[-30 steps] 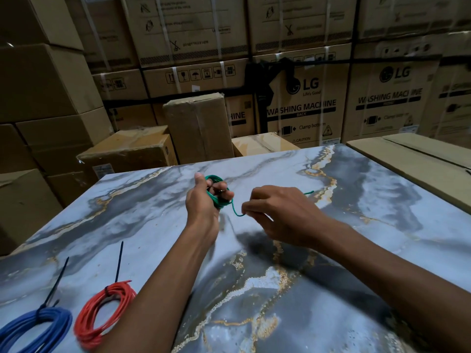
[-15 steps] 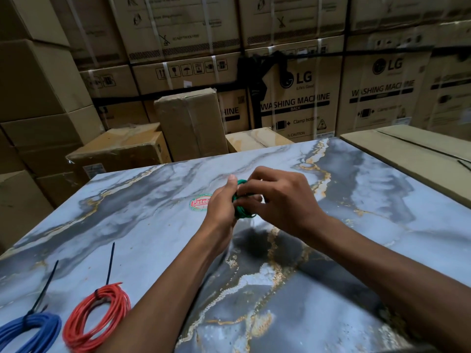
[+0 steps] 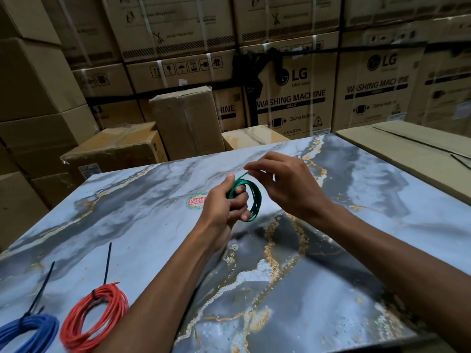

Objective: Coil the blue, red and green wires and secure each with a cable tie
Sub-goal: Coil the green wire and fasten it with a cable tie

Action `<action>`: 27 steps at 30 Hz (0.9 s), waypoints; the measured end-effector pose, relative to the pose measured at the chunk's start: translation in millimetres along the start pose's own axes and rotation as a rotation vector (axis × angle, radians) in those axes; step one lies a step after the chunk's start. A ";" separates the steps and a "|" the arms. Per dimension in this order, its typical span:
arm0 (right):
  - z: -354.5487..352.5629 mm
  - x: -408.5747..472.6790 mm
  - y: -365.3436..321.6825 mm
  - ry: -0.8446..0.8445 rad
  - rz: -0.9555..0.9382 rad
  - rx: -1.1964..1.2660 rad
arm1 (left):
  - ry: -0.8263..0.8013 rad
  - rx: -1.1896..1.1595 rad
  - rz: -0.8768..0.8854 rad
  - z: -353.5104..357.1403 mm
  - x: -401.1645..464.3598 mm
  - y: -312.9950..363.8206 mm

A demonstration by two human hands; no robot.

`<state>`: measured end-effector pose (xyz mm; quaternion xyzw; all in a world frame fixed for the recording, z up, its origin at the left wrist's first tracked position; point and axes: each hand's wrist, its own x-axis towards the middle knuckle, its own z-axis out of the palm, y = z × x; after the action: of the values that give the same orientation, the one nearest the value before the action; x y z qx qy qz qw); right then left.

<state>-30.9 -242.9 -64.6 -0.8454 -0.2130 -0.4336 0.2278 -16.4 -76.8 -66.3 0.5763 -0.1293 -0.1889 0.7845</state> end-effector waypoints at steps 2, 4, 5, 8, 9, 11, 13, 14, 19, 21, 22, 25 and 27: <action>-0.2 -0.3 2.1 -0.014 0.074 0.058 | -0.012 -0.033 0.009 -0.9 -1.2 2.0; 0.3 -2.2 1.8 -0.060 0.149 0.128 | -0.010 -0.057 0.018 -1.4 -2.1 3.6; 1.0 -3.4 0.4 -0.093 0.181 0.157 | -0.005 -0.071 0.025 -1.2 -2.3 4.4; 4.0 -5.2 -5.5 -0.150 0.280 0.260 | 0.036 -0.104 0.054 -2.0 -0.2 6.8; 4.0 -5.0 -7.5 -0.161 0.317 0.300 | 0.051 -0.108 0.063 -3.2 1.2 7.5; 3.1 -5.0 -11.8 -0.189 0.371 0.363 | 0.078 -0.119 0.069 -6.0 3.6 7.8; 2.9 -5.4 -16.2 -0.217 0.409 0.409 | 0.103 -0.134 0.068 -8.2 5.4 7.5; 3.8 -5.7 -18.2 -0.224 0.428 0.435 | 0.114 -0.142 0.070 -8.5 5.9 7.6; 7.3 -6.7 -30.0 -0.279 0.457 0.416 | 0.155 -0.203 0.098 -10.0 6.4 9.5; 10.2 -9.2 -35.3 -0.307 0.458 0.381 | 0.165 -0.225 0.111 -10.6 5.9 9.7; 12.3 -10.9 -37.8 -0.308 0.460 0.383 | 0.164 -0.236 0.114 -10.5 5.6 9.6; 17.6 -14.4 -40.2 -0.276 0.486 0.416 | 0.143 -0.249 0.117 -9.9 3.6 10.1; 19.9 -14.1 -38.9 -0.275 0.511 0.408 | 0.128 -0.251 0.120 -8.8 2.5 10.1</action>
<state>-47.5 -202.5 -78.8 -0.8588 -0.1055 -0.1933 0.4625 -9.0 -67.6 -59.4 0.4758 -0.0886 -0.1193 0.8669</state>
